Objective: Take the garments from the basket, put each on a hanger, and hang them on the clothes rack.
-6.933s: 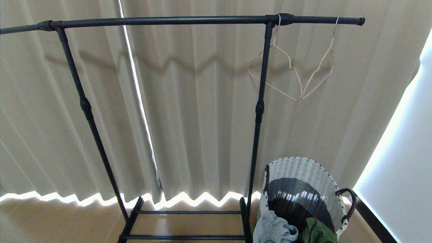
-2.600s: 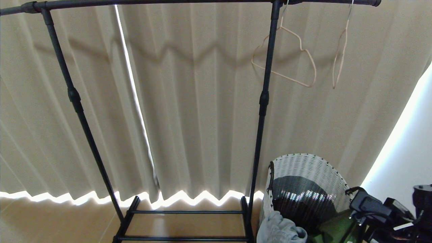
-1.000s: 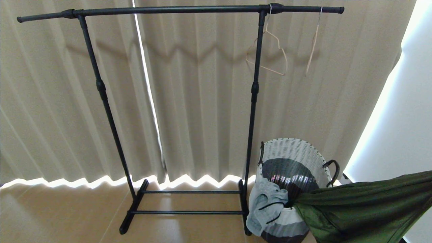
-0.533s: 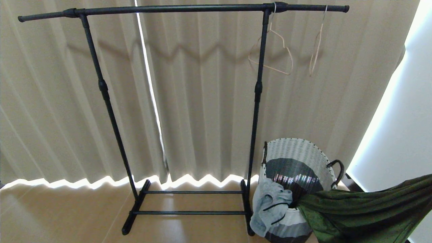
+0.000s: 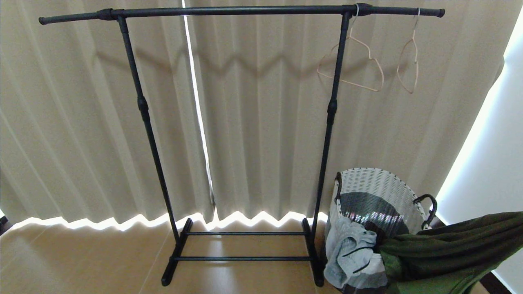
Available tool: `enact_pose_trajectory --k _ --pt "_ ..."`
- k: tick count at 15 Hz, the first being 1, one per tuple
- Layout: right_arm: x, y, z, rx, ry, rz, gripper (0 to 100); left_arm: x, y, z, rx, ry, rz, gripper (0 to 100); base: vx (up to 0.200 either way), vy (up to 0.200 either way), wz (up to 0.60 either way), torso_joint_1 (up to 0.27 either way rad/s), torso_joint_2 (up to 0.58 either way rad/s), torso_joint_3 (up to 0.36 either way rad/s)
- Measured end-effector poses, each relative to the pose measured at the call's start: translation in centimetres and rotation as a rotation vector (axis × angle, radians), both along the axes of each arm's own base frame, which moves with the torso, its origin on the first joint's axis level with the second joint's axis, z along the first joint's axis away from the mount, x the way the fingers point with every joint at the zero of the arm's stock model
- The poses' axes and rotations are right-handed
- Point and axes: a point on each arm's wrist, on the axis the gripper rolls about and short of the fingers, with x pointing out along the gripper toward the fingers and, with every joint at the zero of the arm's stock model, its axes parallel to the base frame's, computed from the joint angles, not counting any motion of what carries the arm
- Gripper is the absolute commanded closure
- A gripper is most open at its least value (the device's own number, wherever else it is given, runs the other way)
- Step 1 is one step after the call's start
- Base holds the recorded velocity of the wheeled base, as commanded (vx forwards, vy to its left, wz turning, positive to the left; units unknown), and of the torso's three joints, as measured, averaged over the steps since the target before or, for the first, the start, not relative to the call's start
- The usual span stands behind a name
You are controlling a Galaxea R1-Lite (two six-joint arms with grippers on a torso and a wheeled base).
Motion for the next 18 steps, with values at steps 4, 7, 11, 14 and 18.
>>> enact_pose_trajectory --k 4,7,11,14,18 --pt "0.1 1.4 0.7 0.001 -0.017 0.163 100 0.0 0.0 0.0 0.046 -0.006 -0.007 0 0.0 0.0 0.0 0.0 0.0 0.0" --pt "0.4 2.5 1.8 0.007 -0.042 0.288 100 -0.2 -0.1 0.6 0.06 -0.036 -0.067 0 0.0 0.0 0.0 0.0 0.0 0.0" --pt "1.2 3.6 4.5 0.028 -0.105 0.404 100 -0.9 -0.5 4.8 0.06 -0.138 -0.239 0 0.0 0.0 0.0 0.0 0.0 0.0" --pt "1.9 4.1 5.7 0.041 -0.124 0.458 100 0.6 -0.6 8.8 0.056 -0.118 -0.291 0 0.0 0.0 0.0 0.0 0.0 0.0" --pt "2.6 4.5 6.7 0.051 -0.134 0.496 100 5.8 -0.8 13.7 0.044 -0.05 -0.353 0 0.0 0.0 0.0 0.0 0.0 0.0"
